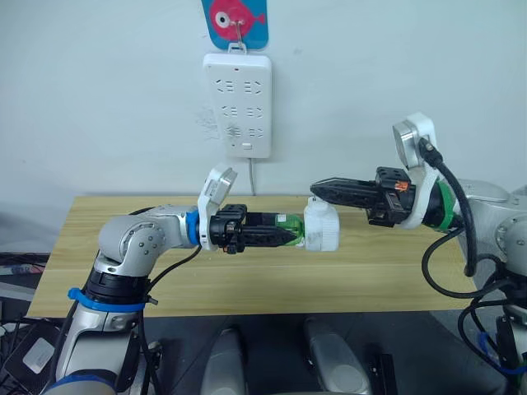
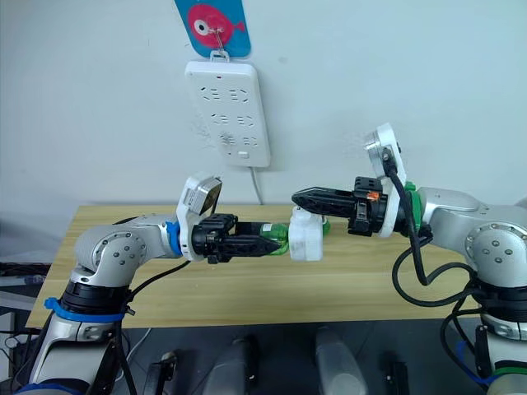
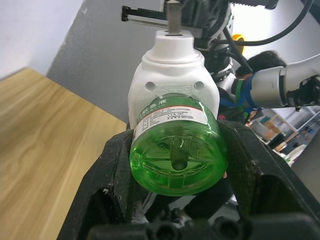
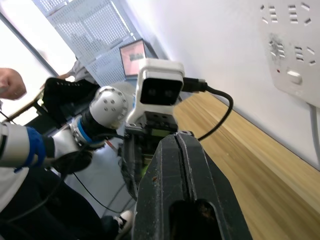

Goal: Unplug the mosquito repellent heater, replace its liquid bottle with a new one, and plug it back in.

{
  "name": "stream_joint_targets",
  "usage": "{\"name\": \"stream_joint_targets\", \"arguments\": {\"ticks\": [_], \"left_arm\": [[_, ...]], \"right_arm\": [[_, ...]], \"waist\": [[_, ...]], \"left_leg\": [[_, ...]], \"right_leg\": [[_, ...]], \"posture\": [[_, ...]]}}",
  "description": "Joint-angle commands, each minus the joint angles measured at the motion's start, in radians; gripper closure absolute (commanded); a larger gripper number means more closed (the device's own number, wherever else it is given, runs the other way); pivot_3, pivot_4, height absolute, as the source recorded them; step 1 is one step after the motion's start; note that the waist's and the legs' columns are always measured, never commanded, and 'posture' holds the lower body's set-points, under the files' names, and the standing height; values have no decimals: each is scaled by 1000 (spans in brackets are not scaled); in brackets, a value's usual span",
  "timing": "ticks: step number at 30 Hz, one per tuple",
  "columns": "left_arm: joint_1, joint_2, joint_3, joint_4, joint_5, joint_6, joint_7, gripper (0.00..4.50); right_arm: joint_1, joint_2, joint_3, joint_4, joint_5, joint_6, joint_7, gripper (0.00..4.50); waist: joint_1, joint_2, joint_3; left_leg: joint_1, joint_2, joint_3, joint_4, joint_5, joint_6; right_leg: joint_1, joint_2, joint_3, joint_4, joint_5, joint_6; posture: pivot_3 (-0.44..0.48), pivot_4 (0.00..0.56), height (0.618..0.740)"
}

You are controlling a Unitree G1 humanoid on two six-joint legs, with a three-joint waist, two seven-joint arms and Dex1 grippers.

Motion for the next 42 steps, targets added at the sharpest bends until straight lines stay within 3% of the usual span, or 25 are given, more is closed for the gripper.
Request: {"name": "stream_joint_targets", "arguments": {"ticks": [1,17,37,42], "left_arm": [[-13,5,22,-57,-54,17,-25,2235],[-18,-10,40,-86,-79,63,-23,2235],[-22,-28,54,-100,-90,79,-15,2235],[2,-25,51,-90,-60,60,-2,2235]], "right_arm": [[-7,-14,18,-21,-64,-11,61,4500],[-25,2,60,7,-218,-9,153,4500],[-16,9,70,1,-258,39,161,4500],[-34,48,-2,32,-194,65,99,4500]], "waist": [[0,0,0],[0,0,0],[0,0,0],[-1,0,0]], "left_leg": [[0,0,0,0,0,0],[0,0,0,1,0,0],[1,0,0,1,0,0],[1,0,0,1,0,0]], "right_leg": [[0,0,0,0,0,0],[0,0,0,2,0,0],[0,0,0,3,0,0],[0,0,0,4,0,0]], "posture": [[-228,258,725],[-224,248,725],[-222,247,725],[-221,247,725]]}}
